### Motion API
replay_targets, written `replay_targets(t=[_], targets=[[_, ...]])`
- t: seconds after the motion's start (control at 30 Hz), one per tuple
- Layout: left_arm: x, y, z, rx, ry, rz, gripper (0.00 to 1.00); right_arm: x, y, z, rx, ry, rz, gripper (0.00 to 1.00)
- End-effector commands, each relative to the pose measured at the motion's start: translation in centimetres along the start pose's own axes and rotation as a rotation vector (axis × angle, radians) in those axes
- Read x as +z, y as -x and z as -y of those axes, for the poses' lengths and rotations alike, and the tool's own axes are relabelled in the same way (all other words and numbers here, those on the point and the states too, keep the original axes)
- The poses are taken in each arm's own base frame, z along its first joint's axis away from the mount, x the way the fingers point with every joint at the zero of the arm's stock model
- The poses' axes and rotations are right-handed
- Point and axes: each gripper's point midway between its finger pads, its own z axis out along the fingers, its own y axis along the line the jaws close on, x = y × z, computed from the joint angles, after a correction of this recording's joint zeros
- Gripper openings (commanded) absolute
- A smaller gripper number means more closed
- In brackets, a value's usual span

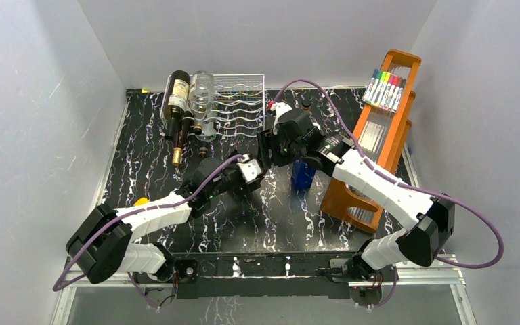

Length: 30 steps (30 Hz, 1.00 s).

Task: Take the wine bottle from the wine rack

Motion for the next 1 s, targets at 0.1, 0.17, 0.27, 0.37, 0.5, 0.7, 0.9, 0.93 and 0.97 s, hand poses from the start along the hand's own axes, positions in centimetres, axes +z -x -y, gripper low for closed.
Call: replay_targets(t=[0.1,0.17,0.27,0.37,0.5,0.7,0.9,0.93,0.97], targets=[[-0.3,4.3,-2.1,-0.088,0.088,0.157,0.23,1.6,3.1,-2.0,0.041,0.074,0.123,0.69],[-0.4,4.4,-2.2,-0.104,0.092,0.164,0.23,1.9,3.2,-2.4,0.053,0.094,0.13,0.63],[-0.4,4.6,-2.8,-0.139,0.103,0.171,0.22,2.2,3.7,-2.9,0.067,0.119,0.146,0.52],[-0.5,4.8,-3.4,-0.189,0.106,0.192,0.22,2.7,3.9,-2.8,0.067,0.108,0.149,0.5],[-0.6,5.1,-4.0,-0.244,0.103,0.209,0.23,3.3,4.2,-2.2,0.052,0.074,0.162,0.39],[-0.7,5.4,-4.6,-0.285,0.123,0.212,0.82,3.1,7.0,-1.3,-0.001,-0.011,0.217,0.04],[-1.7,6.3,-6.1,-0.284,0.178,0.212,0.98,2.8,10.5,0.8,-0.056,-0.128,0.26,0.0],[-2.0,6.7,-6.4,-0.284,0.187,0.22,0.98,2.9,10.9,1.3,-0.064,-0.149,0.257,0.0],[-2.4,6.7,-6.8,-0.287,0.203,0.224,0.98,2.9,11.3,1.7,-0.071,-0.169,0.252,0.0]])
